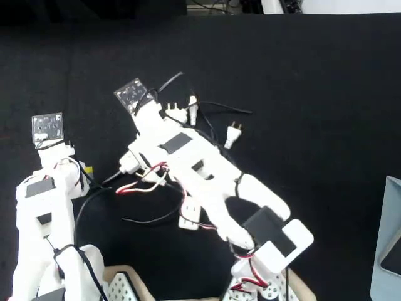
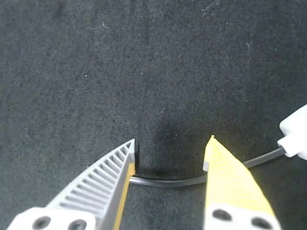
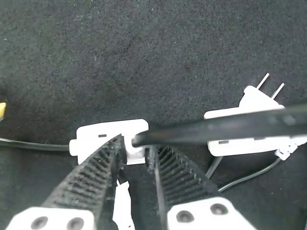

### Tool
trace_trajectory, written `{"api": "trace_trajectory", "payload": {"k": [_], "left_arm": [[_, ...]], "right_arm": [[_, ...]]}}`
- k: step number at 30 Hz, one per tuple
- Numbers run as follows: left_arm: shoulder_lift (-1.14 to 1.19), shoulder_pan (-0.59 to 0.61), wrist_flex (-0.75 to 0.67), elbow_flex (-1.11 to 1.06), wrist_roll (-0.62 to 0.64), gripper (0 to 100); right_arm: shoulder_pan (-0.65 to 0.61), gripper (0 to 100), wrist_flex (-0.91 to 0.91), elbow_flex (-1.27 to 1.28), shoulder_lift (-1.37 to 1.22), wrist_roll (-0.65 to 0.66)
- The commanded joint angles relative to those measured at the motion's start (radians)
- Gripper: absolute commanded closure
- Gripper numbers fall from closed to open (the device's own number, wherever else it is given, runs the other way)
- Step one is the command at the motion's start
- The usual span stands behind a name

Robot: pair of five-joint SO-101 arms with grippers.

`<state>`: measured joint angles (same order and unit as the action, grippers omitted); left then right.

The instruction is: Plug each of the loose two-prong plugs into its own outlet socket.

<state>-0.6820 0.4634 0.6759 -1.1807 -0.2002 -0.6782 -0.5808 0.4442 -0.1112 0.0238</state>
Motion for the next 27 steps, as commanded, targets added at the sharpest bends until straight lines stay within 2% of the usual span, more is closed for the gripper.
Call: {"api": "trace_trajectory", "payload": {"k": [1,8,18,24,27], "left_arm": [[-0.014,0.008,-0.018,0.007,0.009,77],[-0.014,0.008,-0.018,0.007,0.008,77],[-0.014,0.001,-0.018,0.005,0.008,76],[-0.02,-0.001,-0.02,-0.008,0.009,76],[-0.02,-0.001,-0.02,-0.008,0.009,76]], "right_arm": [[-0.014,98.6,0.014,-0.041,-0.019,0.008],[-0.014,98.6,0.015,-0.071,-0.139,0.008],[-0.015,98.1,0.002,-0.082,-0.107,0.009],[-0.054,83.5,-0.17,-0.099,0.067,0.005],[-0.075,83.2,-0.23,-0.099,0.145,0.003]]}}
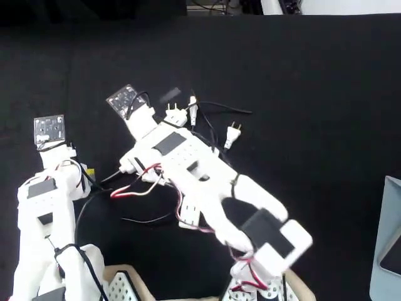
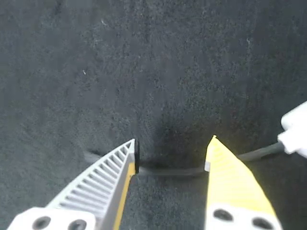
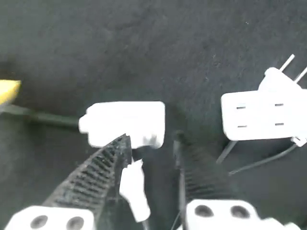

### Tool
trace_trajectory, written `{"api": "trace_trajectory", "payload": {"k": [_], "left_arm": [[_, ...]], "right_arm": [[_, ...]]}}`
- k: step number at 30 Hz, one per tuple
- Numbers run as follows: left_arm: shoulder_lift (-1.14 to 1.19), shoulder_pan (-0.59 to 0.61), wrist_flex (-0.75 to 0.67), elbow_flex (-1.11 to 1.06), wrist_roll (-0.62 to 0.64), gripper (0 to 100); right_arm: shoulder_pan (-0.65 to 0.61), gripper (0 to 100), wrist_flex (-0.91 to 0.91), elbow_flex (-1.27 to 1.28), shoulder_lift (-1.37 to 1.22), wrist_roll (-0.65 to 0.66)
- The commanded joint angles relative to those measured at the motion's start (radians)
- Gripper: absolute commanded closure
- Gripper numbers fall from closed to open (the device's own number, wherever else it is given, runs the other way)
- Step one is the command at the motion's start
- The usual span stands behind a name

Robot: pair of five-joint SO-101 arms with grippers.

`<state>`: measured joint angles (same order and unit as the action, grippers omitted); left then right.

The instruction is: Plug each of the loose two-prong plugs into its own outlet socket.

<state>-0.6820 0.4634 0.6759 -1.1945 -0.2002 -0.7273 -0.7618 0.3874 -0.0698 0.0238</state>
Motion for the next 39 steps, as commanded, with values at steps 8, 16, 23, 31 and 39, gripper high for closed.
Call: {"api": "trace_trajectory", "payload": {"k": [8,16,23,31,39], "left_arm": [[-0.02,-0.007,-0.02,0.007,0.009,76],[-0.025,-0.105,0.002,0.054,-0.012,76],[-0.014,-0.176,0.219,0.252,-0.158,76],[0.023,-0.306,0.273,0.338,-0.347,76],[0.374,-0.377,0.215,0.483,-0.351,76]], "right_arm": [[0.008,91.8,-0.215,-0.038,0.265,0.002],[0.213,98.4,-0.359,0.001,0.355,0.0],[0.367,98.4,-0.282,0.163,0.453,-0.101],[0.402,98.0,-0.072,0.372,0.535,-0.114],[0.451,98.0,-0.075,0.401,0.575,-0.112]]}}
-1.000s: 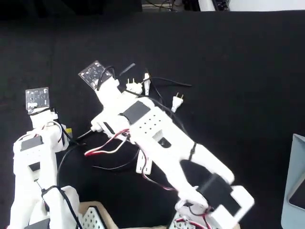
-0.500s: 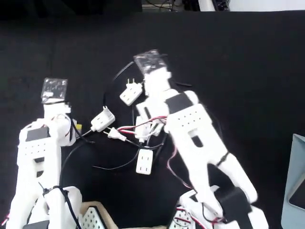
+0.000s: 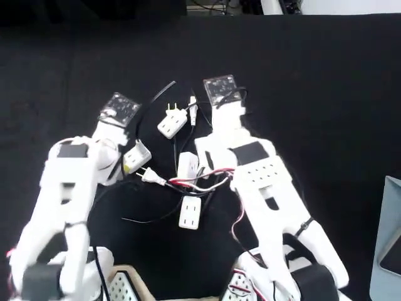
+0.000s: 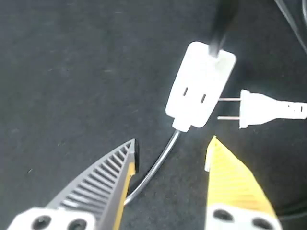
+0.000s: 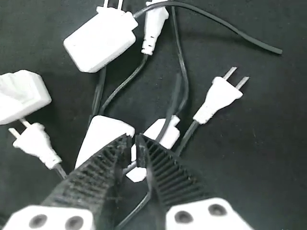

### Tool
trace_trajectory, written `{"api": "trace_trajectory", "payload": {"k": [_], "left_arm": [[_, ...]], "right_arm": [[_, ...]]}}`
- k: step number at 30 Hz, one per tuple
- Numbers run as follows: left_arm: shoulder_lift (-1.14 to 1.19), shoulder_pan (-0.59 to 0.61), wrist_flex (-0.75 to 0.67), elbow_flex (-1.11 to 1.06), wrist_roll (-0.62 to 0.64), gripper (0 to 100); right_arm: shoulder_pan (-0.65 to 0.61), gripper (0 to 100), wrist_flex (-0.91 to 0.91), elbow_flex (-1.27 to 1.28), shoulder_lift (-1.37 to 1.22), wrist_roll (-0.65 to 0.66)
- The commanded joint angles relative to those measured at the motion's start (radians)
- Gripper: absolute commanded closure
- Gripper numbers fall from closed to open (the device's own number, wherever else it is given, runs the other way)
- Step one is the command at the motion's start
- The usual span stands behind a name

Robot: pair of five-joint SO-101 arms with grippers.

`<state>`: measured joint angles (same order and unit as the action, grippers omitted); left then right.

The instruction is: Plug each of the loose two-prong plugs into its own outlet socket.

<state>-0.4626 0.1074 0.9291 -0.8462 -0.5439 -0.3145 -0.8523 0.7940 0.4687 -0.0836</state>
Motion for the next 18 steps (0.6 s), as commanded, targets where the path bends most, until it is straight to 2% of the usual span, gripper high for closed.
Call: {"api": "trace_trajectory", "payload": {"k": [1,9,18], "left_arm": [[0.198,-0.021,-0.044,0.163,-0.008,76],[0.457,-0.048,-0.038,0.337,-0.011,76],[0.493,-0.113,-0.037,0.358,-0.011,76]], "right_arm": [[0.051,98.0,0.017,-0.005,0.038,-0.005],[0.071,98.0,0.023,-0.01,0.036,-0.009],[0.071,98.0,0.025,-0.01,0.031,-0.009]]}}
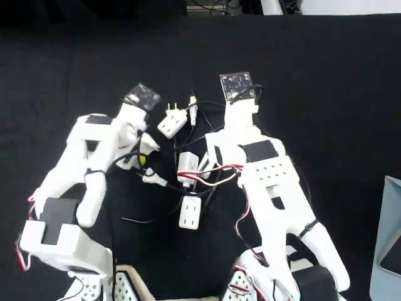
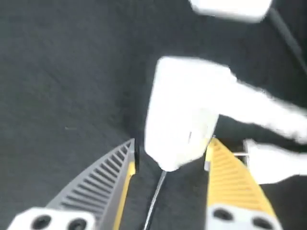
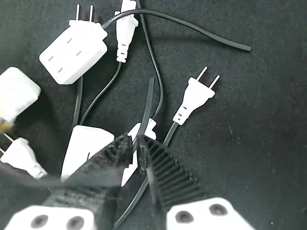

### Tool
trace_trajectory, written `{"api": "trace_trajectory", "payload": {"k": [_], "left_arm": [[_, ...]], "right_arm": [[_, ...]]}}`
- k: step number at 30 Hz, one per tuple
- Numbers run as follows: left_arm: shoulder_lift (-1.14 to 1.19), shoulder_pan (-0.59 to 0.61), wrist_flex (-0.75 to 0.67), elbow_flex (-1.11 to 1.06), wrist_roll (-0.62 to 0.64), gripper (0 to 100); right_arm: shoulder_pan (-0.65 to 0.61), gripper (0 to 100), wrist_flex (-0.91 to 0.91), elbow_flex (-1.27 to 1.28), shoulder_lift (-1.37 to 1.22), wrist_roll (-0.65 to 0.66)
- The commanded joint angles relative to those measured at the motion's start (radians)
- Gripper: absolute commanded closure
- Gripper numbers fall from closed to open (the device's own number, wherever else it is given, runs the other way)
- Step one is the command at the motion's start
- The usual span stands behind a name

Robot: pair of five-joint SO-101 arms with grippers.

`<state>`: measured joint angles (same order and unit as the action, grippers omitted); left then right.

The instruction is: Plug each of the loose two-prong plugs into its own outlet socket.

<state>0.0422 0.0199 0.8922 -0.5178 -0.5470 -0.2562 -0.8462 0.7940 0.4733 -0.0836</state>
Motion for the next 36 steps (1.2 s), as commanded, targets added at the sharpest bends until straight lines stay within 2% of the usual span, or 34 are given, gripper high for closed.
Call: {"api": "trace_trajectory", "payload": {"k": [1,9,15,20,25,29,33,36], "left_arm": [[-0.012,-0.028,0.0,0.031,-0.008,76],[0.0,-0.031,-0.011,0.064,-0.006,76],[0.0,-0.074,-0.109,0.018,-0.003,77],[-0.002,-0.11,-0.19,-0.031,-0.003,86],[-0.006,-0.117,-0.199,-0.033,-0.006,91],[-0.017,-0.107,-0.198,-0.007,-0.005,97],[-0.066,-0.087,-0.198,0.025,0.005,97],[-0.114,-0.087,-0.198,0.054,0.086,97]], "right_arm": [[0.011,98.0,0.018,-0.01,0.027,-0.009],[0.009,98.0,0.018,-0.008,0.027,-0.009],[0.011,98.2,0.018,-0.007,0.033,-0.009],[0.012,98.3,0.015,-0.01,0.033,-0.009],[0.018,98.3,0.011,-0.012,0.045,-0.005],[0.08,98.3,0.008,-0.005,0.13,-0.011],[0.132,98.3,-0.026,-0.007,0.217,-0.011],[0.138,98.2,-0.025,-0.004,0.231,-0.011]]}}
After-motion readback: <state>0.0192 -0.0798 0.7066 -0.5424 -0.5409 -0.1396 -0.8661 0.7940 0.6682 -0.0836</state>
